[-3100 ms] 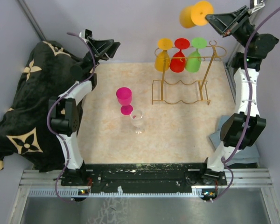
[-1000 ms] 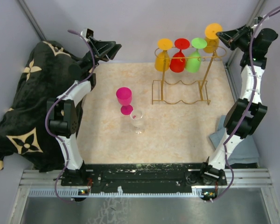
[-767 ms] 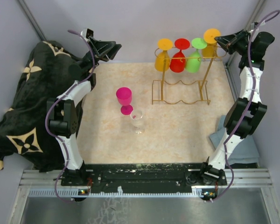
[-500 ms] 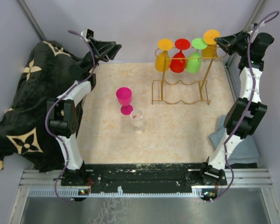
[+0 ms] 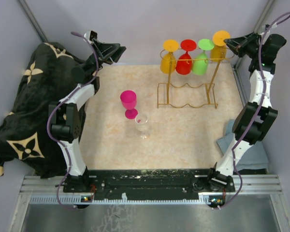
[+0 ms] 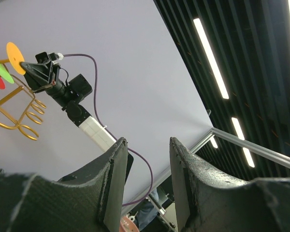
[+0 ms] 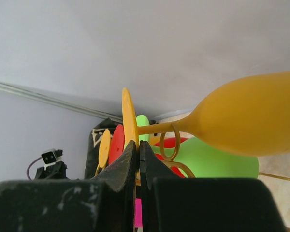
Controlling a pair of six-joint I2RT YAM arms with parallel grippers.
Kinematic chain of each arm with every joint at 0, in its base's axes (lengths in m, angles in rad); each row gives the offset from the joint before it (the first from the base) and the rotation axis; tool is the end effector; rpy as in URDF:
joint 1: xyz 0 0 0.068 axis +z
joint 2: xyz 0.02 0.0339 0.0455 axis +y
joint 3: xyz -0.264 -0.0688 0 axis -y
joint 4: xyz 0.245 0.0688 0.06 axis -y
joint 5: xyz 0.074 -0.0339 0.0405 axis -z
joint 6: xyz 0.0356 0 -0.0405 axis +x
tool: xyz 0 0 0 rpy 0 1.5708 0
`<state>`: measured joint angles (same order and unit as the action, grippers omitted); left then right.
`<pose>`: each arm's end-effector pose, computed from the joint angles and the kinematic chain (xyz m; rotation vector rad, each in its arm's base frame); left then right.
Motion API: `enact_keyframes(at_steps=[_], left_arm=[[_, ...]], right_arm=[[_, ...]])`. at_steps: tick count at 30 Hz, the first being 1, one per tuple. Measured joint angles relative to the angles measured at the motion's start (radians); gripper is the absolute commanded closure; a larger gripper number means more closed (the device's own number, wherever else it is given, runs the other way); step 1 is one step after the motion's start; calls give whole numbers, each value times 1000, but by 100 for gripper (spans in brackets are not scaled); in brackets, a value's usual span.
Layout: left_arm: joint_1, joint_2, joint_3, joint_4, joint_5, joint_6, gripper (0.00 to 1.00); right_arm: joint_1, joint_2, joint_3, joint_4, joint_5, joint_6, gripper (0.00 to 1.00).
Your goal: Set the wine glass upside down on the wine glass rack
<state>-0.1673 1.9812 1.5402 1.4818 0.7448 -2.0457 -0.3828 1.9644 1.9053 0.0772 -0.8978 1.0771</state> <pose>0.4132 -0.0943 0.3917 0.0275 1.1250 -2.2277 0.4422 -0.1481 0.4045 0.4598 1.6363 1.2199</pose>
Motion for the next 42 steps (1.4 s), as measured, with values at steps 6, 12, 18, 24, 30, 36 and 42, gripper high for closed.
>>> enact_keyframes(at_steps=[6,12,18,24,30,36,42], left_arm=[[0,0,-2,0,0,0,54],[0,0,-5,1,0,0,54],[0,-1,-19,1,0,0,54],[0,-2,-28,3,0,0,54],[0,-5,-39,4,0,0,54],[0,-7,-42,4,0,0,54],[0,-14,-51,3,0,0,54]], right_arm=[[0,0,0,-37,0,-3,100],[-1,-8,0,-57,3,-8,100],[-8,-42,-28,-74,11,-12,100],[-15,-65,-32,-89,15,-13,100],[-15,-69,-33,-125,19,-33,100],[-15,-69,-47,-142,23,-45,100],[-16,-69,-49,-155,26,-48,96]])
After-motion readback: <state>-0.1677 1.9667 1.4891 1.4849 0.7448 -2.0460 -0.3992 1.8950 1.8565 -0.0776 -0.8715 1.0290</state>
